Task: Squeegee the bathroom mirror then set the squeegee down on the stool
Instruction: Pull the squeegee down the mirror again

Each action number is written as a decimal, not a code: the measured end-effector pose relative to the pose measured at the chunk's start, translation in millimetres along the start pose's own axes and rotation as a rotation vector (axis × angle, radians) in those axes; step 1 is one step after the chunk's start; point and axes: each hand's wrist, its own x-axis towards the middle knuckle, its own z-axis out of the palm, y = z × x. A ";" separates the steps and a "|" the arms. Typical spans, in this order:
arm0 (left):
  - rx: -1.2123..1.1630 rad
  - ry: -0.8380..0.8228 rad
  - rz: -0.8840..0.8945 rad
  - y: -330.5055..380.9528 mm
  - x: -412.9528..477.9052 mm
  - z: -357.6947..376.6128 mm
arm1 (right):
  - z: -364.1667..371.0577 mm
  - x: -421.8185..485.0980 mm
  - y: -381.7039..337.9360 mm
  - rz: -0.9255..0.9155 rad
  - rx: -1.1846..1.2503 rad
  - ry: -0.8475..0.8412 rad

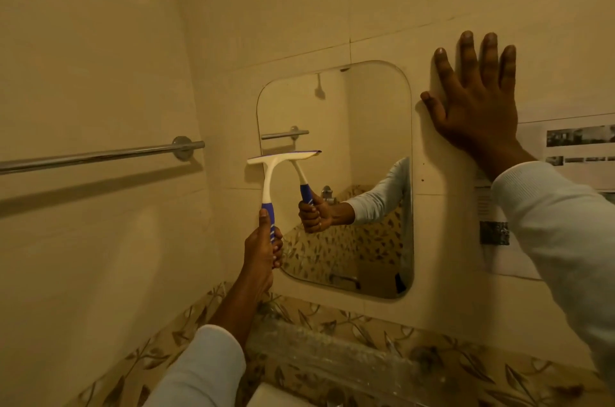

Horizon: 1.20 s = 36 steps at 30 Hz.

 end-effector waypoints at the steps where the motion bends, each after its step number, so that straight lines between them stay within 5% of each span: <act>1: 0.005 -0.001 -0.012 -5.8 -2.1 -2.1 | 0.5 0.0 0.3 0.001 0.001 0.000; 30: 0.300 0.091 -0.276 -158.1 -70.5 -116.5 | -6.4 -1.7 -1.0 -0.012 0.066 -0.051; 36: 0.223 0.122 -0.071 -101.2 -80.3 -87.1 | -4.8 -2.7 0.2 -0.004 0.064 -0.038</act>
